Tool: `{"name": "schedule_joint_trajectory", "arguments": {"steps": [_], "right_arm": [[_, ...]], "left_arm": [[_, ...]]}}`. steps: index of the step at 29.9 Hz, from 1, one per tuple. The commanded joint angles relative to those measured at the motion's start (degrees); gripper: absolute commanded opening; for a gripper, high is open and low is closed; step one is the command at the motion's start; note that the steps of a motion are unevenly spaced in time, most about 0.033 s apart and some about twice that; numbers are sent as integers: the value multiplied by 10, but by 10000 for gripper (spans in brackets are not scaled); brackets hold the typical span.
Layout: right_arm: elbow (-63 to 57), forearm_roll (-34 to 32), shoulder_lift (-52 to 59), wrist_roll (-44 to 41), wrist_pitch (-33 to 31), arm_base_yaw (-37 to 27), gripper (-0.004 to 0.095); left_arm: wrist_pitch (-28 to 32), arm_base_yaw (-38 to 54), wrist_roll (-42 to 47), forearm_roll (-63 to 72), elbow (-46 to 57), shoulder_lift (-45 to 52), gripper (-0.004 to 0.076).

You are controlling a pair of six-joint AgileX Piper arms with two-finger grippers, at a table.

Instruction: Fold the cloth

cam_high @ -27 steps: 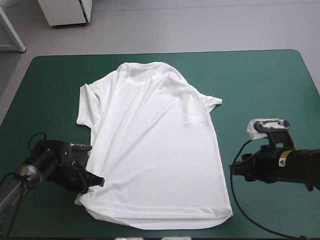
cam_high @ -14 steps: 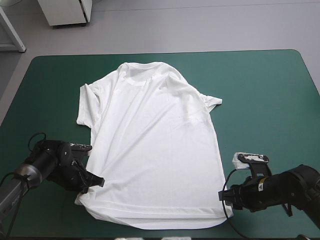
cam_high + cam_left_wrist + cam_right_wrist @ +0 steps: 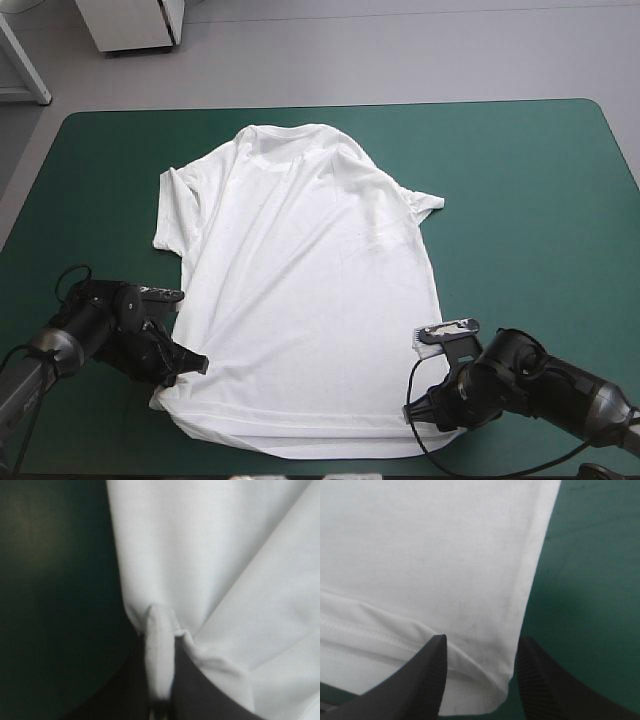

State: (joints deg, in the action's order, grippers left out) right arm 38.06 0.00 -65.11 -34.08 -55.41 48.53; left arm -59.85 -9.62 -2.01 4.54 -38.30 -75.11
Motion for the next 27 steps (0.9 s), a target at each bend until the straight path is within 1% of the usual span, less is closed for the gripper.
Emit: {"name": "schedule_joint_trajectory", "arguments": {"steps": [1,4,8,9,10,12,14,15,21,24,27], "right_arm": [[5,-20,-13,-6,14,1,427],[-36,0,-18,-6,27,1,427],[-85,42,-17,-5,79,3,425],[-90,44,-17,-6,83,3,402],[-95,45,-17,-6,83,4,368],[-96,47,-17,-6,82,4,224],[-95,52,-17,-4,82,4,43],[-95,55,-17,-2,82,4,-17],[-74,54,-15,-2,67,4,-17],[-22,21,-4,-2,36,4,-17],[52,-30,10,-5,-14,4,-17]], "left_arm": [[-2,-1,-6,-3,12,-5,-9],[0,-1,-7,-3,12,-5,-9],[1,-1,-7,-3,4,-5,-9],[1,-1,-7,-3,0,-5,-9],[1,-1,-7,-3,-4,-5,-9],[1,-1,-7,0,-14,-5,-9],[-1,-1,-7,2,-25,-5,-9],[-2,-1,-7,2,-30,-5,-9],[-9,-1,-7,1,-62,-5,-9],[-31,-1,-7,0,-89,-3,-9],[-57,-1,-8,-1,-137,9,-9]]}}
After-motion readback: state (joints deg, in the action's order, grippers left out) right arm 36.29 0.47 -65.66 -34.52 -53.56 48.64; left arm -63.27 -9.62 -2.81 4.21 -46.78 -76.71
